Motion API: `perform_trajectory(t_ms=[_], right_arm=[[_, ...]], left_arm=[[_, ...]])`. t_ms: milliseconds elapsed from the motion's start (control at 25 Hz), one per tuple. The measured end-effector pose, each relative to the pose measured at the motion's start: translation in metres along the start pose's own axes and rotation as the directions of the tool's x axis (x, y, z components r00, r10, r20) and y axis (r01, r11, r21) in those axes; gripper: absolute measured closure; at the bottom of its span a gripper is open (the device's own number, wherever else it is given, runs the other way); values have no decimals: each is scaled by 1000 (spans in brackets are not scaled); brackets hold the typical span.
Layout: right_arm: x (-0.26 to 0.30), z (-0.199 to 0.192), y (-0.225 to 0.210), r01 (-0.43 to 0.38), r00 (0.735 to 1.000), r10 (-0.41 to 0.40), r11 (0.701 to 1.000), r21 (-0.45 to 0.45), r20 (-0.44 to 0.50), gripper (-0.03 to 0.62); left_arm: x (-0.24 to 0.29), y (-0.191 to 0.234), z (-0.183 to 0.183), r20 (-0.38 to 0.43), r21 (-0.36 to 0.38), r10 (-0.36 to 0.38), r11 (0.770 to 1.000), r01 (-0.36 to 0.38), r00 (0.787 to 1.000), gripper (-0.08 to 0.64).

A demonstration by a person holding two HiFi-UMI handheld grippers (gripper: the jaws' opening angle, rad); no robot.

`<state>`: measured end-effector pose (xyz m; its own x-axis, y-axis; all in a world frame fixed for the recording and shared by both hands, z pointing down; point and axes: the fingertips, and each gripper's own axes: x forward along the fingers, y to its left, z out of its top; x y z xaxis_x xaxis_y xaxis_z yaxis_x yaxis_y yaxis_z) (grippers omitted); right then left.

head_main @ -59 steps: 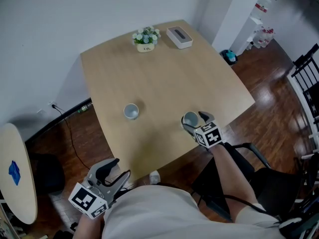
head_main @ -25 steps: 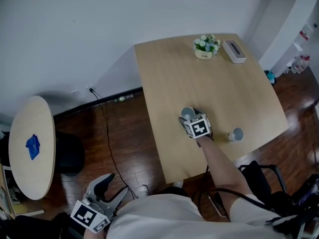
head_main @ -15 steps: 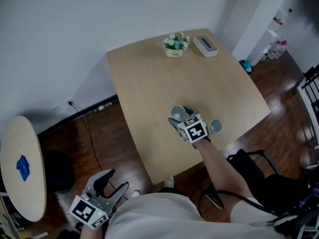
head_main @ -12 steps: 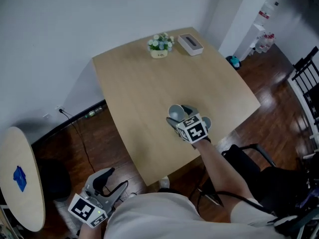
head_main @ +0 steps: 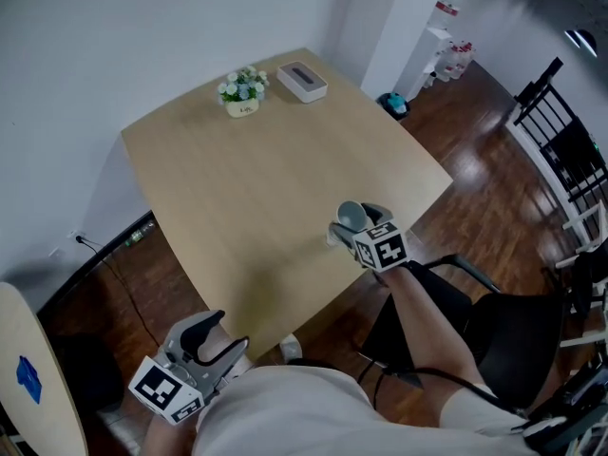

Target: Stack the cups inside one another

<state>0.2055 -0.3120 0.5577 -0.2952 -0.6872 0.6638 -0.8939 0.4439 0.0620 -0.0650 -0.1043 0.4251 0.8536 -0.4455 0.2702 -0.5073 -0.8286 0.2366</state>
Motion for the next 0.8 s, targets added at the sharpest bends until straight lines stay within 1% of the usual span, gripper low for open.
perform_trajectory(t_ms=[120, 320, 400, 480, 640, 720, 800], right_arm=[[4, -8, -5, -4, 1000, 4, 1000, 16, -10, 230], [22, -27, -2, -28, 999, 30, 999, 46, -46, 221], [27, -34, -1, -28, 998, 31, 998, 65, -58, 177], [26, -36, -1, -17, 998, 22, 997, 81, -57, 161], [4, -30, 6, 18, 999, -16, 997, 70, -32, 158], [-17, -27, 20, 31, 999, -30, 997, 67, -13, 158], [-40, -30, 44, 30, 1000, -30, 997, 72, 1, 158]], left_arm=[[7, -1, 0, -11, 0, -8, 1000, 8, 1000, 322], [7, 0, -1, -26, -4, 4, 1000, -4, 1000, 322], [4, 1, -1, -25, -5, 12, 1000, -12, 1000, 322], [-2, 3, -2, -23, -5, 19, 1000, -19, 1000, 322], [-21, 4, -6, -6, -3, 23, 1000, -23, 1000, 322], [-34, 3, -8, 1, 5, 12, 1000, -12, 1000, 323], [-51, -2, -12, 3, 18, -6, 1000, 6, 1000, 322]])
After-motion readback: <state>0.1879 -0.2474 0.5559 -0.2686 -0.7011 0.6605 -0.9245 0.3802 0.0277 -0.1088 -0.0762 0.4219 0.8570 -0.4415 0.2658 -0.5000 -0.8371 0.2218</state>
